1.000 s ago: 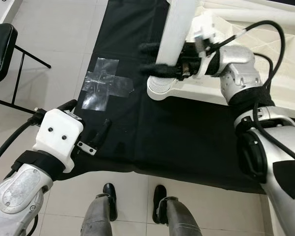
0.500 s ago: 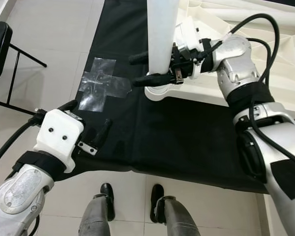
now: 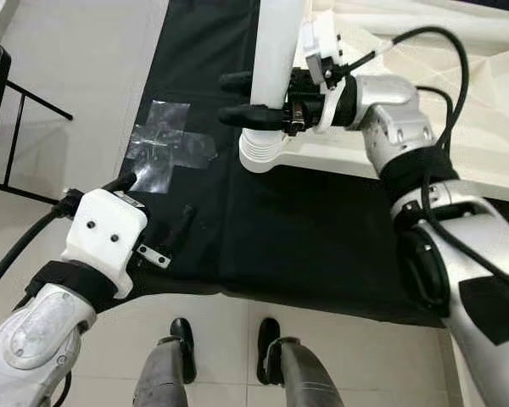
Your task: Building children table
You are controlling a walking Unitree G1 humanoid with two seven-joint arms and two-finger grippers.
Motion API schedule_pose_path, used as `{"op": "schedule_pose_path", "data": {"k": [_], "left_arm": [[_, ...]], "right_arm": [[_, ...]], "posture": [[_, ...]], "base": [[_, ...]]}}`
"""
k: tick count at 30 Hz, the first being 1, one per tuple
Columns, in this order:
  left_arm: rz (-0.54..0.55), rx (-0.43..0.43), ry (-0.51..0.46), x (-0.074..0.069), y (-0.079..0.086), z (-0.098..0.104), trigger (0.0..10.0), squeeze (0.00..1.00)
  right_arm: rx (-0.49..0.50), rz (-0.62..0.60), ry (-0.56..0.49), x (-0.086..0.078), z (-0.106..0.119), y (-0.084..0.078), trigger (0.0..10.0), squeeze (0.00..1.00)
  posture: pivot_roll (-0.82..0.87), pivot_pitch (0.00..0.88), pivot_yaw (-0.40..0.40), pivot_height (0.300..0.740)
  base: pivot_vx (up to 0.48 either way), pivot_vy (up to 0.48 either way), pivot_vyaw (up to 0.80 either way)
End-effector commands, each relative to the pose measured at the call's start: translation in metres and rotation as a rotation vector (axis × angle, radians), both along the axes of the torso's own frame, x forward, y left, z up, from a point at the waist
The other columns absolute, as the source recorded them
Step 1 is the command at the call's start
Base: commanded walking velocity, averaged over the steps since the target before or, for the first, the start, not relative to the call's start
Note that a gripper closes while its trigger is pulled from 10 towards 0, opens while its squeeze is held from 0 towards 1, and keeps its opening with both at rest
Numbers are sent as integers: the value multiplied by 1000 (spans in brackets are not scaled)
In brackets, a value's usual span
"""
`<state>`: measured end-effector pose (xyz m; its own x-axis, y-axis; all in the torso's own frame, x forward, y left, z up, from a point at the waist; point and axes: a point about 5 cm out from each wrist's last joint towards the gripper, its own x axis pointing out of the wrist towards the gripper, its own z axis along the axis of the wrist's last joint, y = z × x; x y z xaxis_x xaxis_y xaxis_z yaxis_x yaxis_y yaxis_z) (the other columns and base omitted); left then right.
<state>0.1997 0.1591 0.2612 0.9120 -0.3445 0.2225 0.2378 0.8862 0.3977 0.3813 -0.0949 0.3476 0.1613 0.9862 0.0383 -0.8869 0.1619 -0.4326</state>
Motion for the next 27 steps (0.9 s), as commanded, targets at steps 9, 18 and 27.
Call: {"op": "schedule_pose_path", "data": {"k": [9, 18, 27], "left_arm": [[-12, -2, -9, 2, -2, -2, 10000, 0], [-1, -6, -27, 7, -1, -2, 10000, 0], [-13, -2, -59, 16, -2, 2, 10000, 0]], "right_arm": [[48, -331, 261, 2, -94, -4, 10000, 0], [49, -923, 459, -49, -172, 34, 10000, 0], [188, -971, 421, -37, -147, 54, 10000, 0]], "posture": [[211, 478, -95, 740], [195, 432, -109, 740], [207, 393, -107, 740]], "base": [[0, 0, 0], [0, 0, 0], [0, 0, 0]]}}
